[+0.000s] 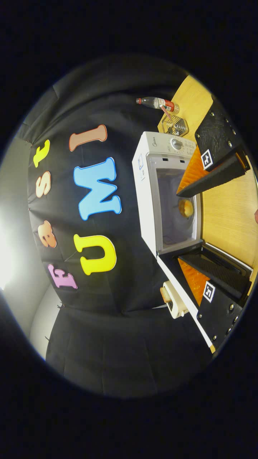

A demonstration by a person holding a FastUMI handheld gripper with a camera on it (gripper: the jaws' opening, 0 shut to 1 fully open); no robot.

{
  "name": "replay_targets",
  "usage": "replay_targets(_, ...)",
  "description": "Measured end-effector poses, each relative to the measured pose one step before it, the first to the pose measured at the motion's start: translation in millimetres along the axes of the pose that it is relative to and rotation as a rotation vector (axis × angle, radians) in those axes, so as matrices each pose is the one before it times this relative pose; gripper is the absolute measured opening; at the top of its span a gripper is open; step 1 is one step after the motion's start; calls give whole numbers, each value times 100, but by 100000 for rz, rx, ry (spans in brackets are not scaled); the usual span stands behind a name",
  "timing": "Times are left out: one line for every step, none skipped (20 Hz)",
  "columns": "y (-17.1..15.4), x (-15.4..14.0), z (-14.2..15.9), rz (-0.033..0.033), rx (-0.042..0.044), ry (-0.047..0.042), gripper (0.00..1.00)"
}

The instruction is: Open the microwave, put the food inside, and close the microwave door.

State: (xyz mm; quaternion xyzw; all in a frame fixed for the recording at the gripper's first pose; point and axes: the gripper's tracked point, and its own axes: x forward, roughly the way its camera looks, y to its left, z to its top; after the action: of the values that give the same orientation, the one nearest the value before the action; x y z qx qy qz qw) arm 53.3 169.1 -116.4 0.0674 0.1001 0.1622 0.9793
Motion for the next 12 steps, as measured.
replay_targets(911,-818,44,1276,-1302,-606,97)
replay_targets(928,-733,126,1592,-1667,-462,97)
replay_targets(1035,-685,-59,1760,-1139,43,97)
replay_targets(1162,-596,-3,2505,-585,172,97)
replay_targets(1079,-526,-30,1987,43,-139,97)
replay_targets(1043,-462,117,1808,274,-217,97)
replay_targets(1085,-443,29,1883,273,-158,97)
replay_targets(1221,-365,-9,2012,-50,125,97)
replay_targets(1374,-435,-109,2614,-298,443,97)
replay_targets(1234,-195,-117,2101,-170,619,97)
replay_targets(1323,-247,-230,2550,-205,411,97)
replay_targets(1277,-120,-100,2211,3,458,97)
